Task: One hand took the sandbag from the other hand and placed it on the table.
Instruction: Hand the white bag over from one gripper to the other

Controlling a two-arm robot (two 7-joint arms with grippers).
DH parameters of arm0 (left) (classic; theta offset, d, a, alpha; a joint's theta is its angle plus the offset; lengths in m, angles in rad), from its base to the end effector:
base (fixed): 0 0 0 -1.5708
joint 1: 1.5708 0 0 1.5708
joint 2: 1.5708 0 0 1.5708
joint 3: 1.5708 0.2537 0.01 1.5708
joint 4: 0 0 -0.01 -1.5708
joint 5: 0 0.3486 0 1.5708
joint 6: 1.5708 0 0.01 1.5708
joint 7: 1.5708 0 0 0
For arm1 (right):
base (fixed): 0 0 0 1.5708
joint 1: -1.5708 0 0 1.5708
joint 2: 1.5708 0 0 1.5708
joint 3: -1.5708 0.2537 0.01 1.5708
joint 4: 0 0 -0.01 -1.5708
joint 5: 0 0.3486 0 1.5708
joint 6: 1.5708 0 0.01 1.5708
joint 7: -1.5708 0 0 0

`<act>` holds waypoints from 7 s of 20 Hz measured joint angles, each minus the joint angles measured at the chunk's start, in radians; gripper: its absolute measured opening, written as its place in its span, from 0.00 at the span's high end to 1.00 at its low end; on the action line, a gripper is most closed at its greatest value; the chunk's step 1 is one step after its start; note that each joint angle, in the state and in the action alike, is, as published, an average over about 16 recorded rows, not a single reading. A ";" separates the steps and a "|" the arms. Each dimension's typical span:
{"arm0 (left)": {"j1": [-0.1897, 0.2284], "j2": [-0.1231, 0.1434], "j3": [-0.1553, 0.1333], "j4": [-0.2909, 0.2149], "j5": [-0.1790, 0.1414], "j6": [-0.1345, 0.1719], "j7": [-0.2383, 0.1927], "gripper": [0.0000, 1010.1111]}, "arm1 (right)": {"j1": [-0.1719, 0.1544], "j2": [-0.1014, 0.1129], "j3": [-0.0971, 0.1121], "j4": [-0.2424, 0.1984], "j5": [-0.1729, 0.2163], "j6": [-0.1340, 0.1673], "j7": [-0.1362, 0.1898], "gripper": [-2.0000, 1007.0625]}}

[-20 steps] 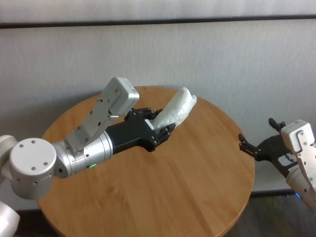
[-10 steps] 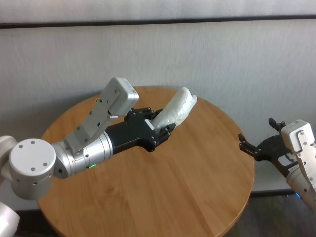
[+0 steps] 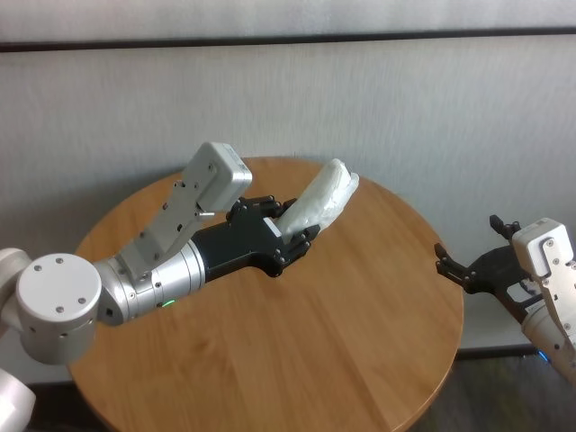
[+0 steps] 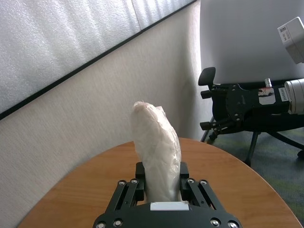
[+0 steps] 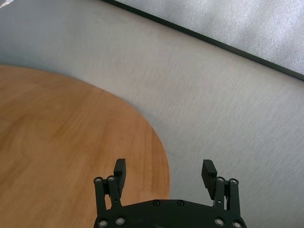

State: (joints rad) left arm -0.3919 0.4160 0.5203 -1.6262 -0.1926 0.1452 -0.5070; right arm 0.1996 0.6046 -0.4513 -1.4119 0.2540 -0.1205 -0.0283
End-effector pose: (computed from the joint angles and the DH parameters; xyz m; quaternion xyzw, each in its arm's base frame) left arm 0.4094 -0.0687 -0.1538 0.1075 -0.1411 0.2993 0.9375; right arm 0.3898 -0.0515 -0.2806 -0.1414 -0.1324 -0.5800 0.7912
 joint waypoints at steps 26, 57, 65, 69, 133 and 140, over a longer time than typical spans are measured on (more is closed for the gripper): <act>0.001 0.000 -0.001 0.001 0.000 -0.004 0.000 0.58 | -0.003 0.001 -0.001 -0.004 -0.003 -0.006 0.009 0.00; 0.001 0.000 -0.001 0.001 0.000 -0.004 0.000 0.58 | -0.151 -0.043 0.186 -0.248 0.379 0.077 0.204 0.00; 0.001 0.000 -0.001 0.001 0.000 -0.004 0.000 0.58 | -0.185 -0.092 0.240 -0.327 0.557 0.194 0.227 0.00; 0.001 0.000 -0.001 0.001 0.000 -0.004 0.000 0.58 | -0.198 -0.113 0.251 -0.366 0.628 0.241 0.221 0.00; 0.002 0.000 -0.001 0.001 0.000 -0.004 0.000 0.58 | -0.068 -0.157 0.059 -0.358 0.884 0.270 0.135 0.00; 0.002 0.000 -0.001 0.001 0.000 -0.004 0.000 0.58 | -0.044 -0.160 0.037 -0.335 0.905 0.270 0.129 0.00</act>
State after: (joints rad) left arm -0.3904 0.4161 0.5190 -1.6252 -0.1922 0.1412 -0.5072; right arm 0.1551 0.4444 -0.4140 -1.7469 1.1592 0.1496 0.1009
